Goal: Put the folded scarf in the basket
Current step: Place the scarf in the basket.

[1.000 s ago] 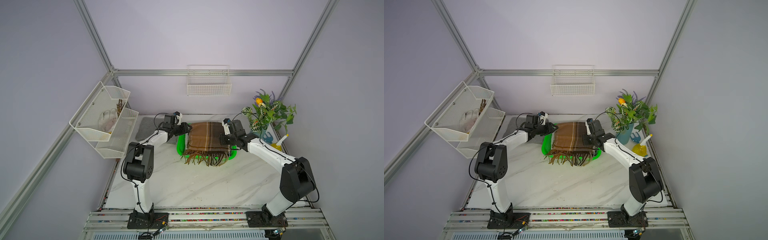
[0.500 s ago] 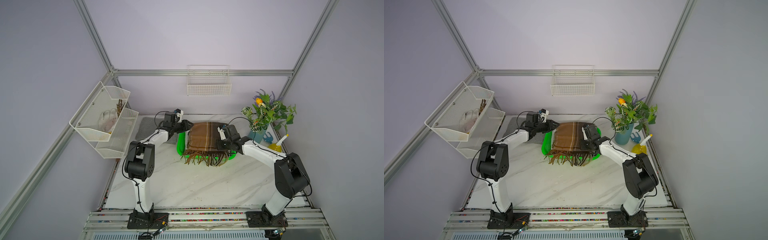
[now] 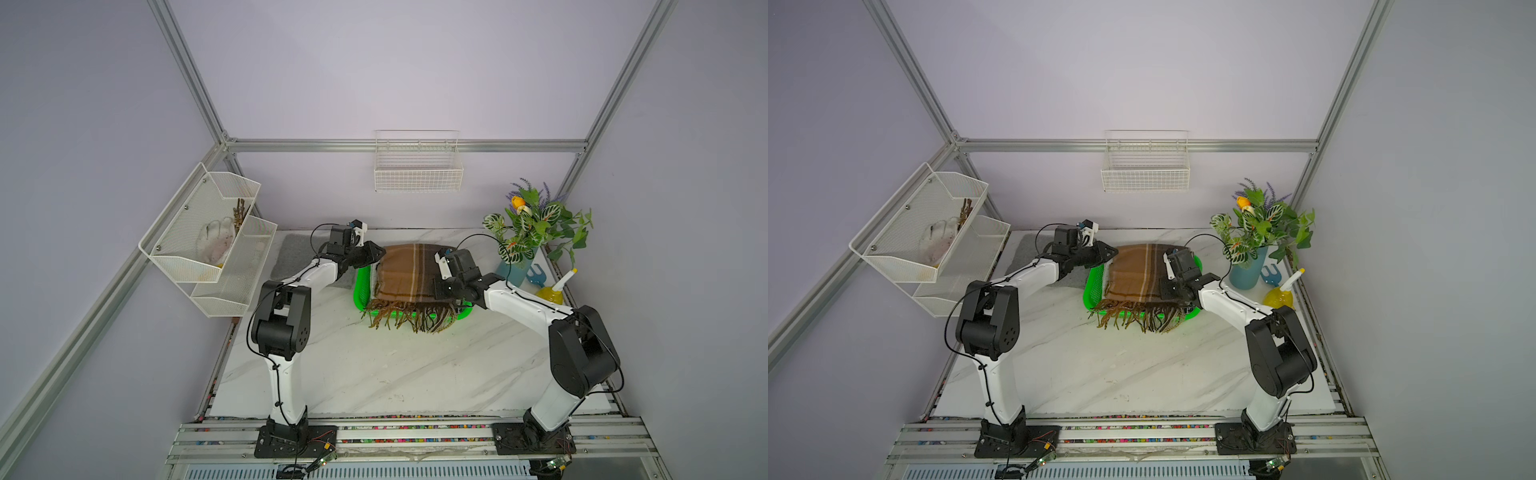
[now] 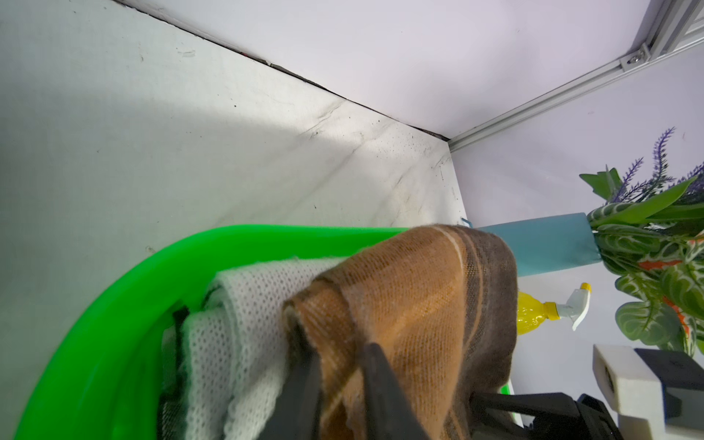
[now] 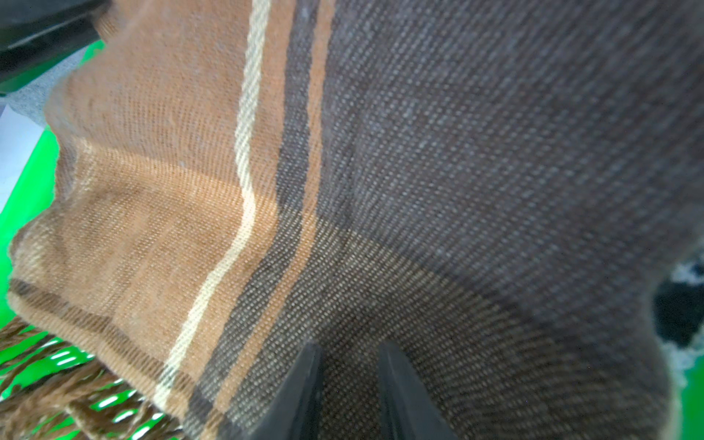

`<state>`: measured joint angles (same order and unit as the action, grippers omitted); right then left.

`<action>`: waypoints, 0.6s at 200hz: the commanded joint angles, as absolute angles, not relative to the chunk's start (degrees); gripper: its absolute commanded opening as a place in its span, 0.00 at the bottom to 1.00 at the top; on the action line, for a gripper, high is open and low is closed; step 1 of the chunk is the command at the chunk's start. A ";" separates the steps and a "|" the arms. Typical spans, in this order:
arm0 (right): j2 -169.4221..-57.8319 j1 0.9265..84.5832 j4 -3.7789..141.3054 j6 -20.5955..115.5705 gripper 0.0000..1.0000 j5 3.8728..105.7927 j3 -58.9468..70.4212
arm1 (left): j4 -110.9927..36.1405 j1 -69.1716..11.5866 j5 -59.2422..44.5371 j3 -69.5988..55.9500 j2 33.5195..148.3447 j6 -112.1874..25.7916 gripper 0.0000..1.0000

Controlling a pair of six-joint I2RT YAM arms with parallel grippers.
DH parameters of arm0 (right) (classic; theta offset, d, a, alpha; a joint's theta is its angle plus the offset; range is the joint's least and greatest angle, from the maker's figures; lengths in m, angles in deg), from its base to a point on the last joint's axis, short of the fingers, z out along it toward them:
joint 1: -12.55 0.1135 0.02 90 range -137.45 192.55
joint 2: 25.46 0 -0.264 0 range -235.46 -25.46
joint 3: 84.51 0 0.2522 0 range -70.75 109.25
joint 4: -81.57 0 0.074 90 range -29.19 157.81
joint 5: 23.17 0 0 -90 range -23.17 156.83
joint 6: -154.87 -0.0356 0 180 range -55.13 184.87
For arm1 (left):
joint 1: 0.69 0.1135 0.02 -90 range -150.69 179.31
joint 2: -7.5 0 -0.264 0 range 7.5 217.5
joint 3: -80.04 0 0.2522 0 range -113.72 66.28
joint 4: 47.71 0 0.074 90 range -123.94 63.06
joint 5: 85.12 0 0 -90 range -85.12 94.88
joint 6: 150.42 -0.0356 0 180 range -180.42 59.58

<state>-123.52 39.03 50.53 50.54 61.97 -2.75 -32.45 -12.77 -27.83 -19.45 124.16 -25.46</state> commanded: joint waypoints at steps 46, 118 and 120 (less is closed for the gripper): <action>-118.85 39.51 50.33 49.60 0.29 67.75 -9.47 | -35.47 -12.29 -28.48 -20.75 122.34 -25.03 0.00; -120.52 39.44 51.53 49.14 0.28 69.56 -14.44 | -32.36 -9.80 -29.74 -25.24 124.43 -25.69 0.00; -120.44 39.45 51.64 49.14 0.28 69.58 -14.60 | -32.54 -9.76 -29.68 -25.02 124.34 -25.63 0.00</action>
